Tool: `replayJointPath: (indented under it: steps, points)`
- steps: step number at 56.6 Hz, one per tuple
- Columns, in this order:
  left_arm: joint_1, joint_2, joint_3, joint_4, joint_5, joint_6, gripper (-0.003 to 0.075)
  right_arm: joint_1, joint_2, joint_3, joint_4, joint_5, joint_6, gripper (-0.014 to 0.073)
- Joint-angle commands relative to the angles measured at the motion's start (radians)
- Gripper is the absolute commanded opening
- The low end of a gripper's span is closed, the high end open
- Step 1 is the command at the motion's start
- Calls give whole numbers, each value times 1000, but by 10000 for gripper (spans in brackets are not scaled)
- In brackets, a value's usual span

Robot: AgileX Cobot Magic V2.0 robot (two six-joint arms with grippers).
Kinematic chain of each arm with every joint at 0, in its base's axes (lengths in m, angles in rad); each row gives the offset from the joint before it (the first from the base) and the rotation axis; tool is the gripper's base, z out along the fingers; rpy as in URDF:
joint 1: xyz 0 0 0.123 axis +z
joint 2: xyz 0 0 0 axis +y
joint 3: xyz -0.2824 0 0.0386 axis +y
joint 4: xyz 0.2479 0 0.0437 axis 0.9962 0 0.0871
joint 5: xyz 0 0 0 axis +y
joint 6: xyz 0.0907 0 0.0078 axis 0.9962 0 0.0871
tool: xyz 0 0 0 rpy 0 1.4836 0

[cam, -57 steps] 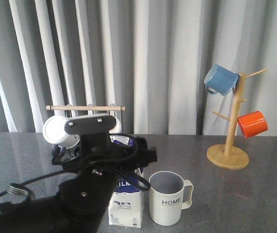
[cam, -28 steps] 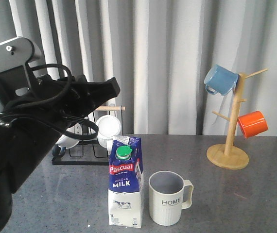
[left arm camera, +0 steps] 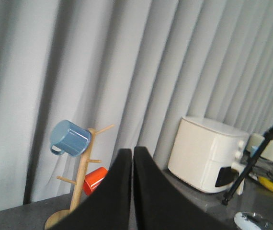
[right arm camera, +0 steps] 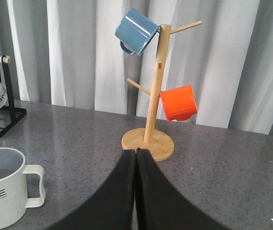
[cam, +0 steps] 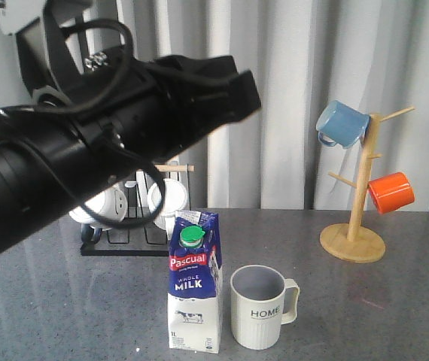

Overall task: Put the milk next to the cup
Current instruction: 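Open the left gripper and lift it away from the carton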

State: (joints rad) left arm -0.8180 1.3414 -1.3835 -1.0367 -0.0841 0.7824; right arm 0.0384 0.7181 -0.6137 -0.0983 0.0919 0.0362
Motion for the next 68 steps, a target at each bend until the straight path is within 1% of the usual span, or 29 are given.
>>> replayJointPath:
  steps: [1,4,6,11,15,18,21,24,28,39,45,51,58,68]
  points:
    - [-3,-23,17,177,60,-93,-7,-5,-5,-26,-10,-74,0,-8]
    - [-3,-38,64,342,84,-211,-7,-5,-5,-26,-10,-74,0,-8]
    - [-1,-51,92,433,91,-320,-7,-5,-5,-26,-10,-74,0,-8]
    - [20,-101,201,746,71,-626,-7,-5,-5,-26,-10,-74,0,-8]
    - [55,-156,297,936,47,-821,-7,-5,-5,-26,-10,-74,0,-8]
    - [93,-209,369,1005,35,-906,-7,-5,-5,-26,-10,-74,0,-8]
    - [150,-279,454,1012,17,-950,-7,-5,-5,-26,-10,-74,0,-8]
    - [206,-341,530,1009,-8,-960,-7,-5,-5,-26,-10,-74,0,-8]
    - [288,-426,632,1002,-38,-940,-7,-5,-5,-26,-10,-74,0,-8]
    - [498,-678,884,1002,-45,-820,-7,-5,-5,-26,-10,-74,0,-8]
    - [606,-811,994,1002,-52,-824,-7,-5,-5,-26,-10,-74,0,-8]
    - [707,-942,1089,1002,-59,-867,-7,-5,-5,-26,-10,-74,0,-8]
    - [768,-1066,1186,1006,-60,-882,-7,-5,-5,-26,-10,-74,0,-8]
    - [776,-1217,1299,1056,-60,-883,-6,-5,-5,-26,-10,-74,0,-8]
